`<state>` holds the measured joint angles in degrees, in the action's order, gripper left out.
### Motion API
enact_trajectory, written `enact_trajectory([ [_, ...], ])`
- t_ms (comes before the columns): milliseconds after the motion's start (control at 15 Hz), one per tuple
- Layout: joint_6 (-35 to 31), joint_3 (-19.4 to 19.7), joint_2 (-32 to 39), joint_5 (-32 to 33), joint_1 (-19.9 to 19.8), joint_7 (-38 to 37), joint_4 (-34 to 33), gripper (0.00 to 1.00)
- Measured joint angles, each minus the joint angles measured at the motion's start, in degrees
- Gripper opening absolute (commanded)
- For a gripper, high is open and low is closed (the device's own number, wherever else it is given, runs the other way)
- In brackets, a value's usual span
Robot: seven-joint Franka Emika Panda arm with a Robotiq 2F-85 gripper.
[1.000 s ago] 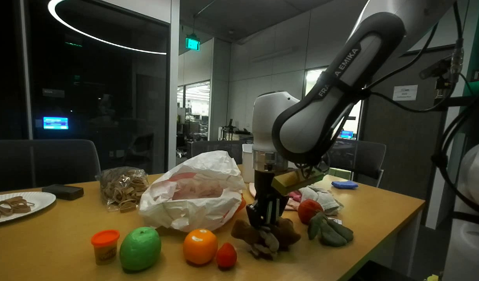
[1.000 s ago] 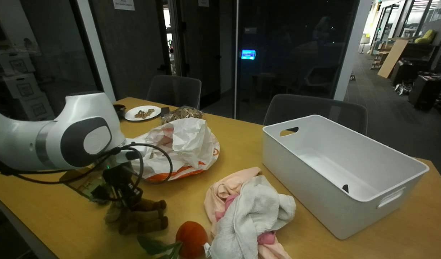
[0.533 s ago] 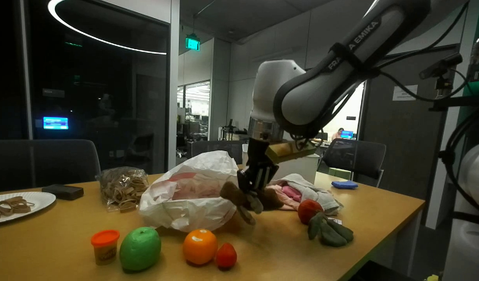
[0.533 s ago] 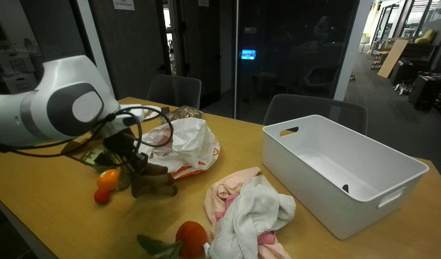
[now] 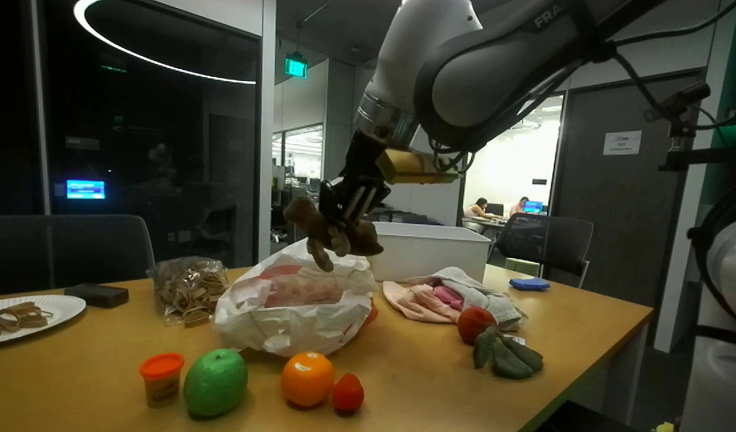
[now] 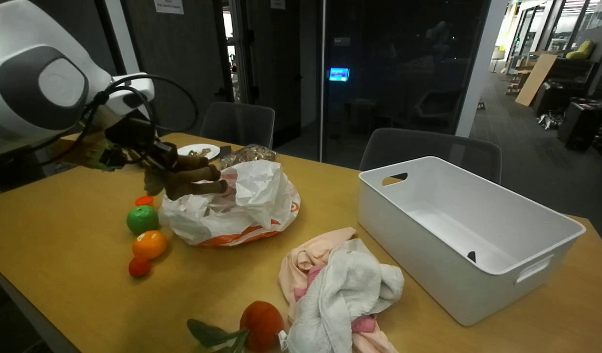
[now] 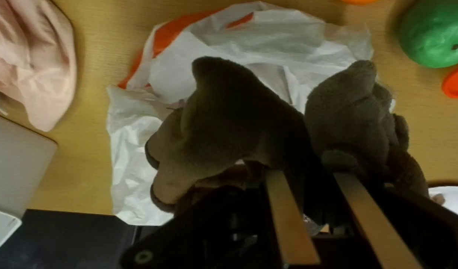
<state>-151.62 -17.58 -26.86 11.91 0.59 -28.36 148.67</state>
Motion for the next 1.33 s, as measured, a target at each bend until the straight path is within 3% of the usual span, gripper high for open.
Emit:
enact_trajectory([
  [267, -2.55, -5.67, 4.93, -3.41, 1.58, -4.18, -2.58, 0.1],
  [600, -8.34, -8.13, 14.11, -2.81, 1.09, -9.23, -6.17, 0.1],
  [933, -10.04, -9.63, 21.11, 10.94, -4.51, -17.83, -10.49, 0.11],
  [1333, -9.74, -8.31, 28.68, 25.79, -8.76, -27.26, -12.97, 0.1],
])
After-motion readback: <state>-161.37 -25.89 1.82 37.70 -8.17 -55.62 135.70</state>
